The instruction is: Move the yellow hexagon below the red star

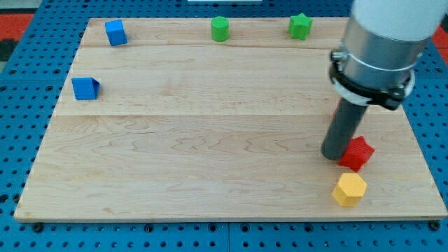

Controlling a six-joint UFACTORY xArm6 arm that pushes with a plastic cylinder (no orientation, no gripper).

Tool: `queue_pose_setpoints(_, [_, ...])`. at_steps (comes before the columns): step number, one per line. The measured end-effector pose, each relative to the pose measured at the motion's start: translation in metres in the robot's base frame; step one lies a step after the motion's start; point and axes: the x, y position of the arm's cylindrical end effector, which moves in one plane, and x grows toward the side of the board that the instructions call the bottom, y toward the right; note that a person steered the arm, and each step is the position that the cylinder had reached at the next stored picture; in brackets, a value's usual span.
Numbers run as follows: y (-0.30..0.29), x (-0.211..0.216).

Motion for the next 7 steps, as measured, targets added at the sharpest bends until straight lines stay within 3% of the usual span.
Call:
queue_pose_setpoints(1, [0.016,0.0])
queue_pose_setpoints(2, [-0.022,0.001])
queue_pose_setpoints(5, [-0.088,0.069])
queue_pose_setpoints(6, [-0.087,0.096])
queue_pose_setpoints(7, [-0.03,0.089])
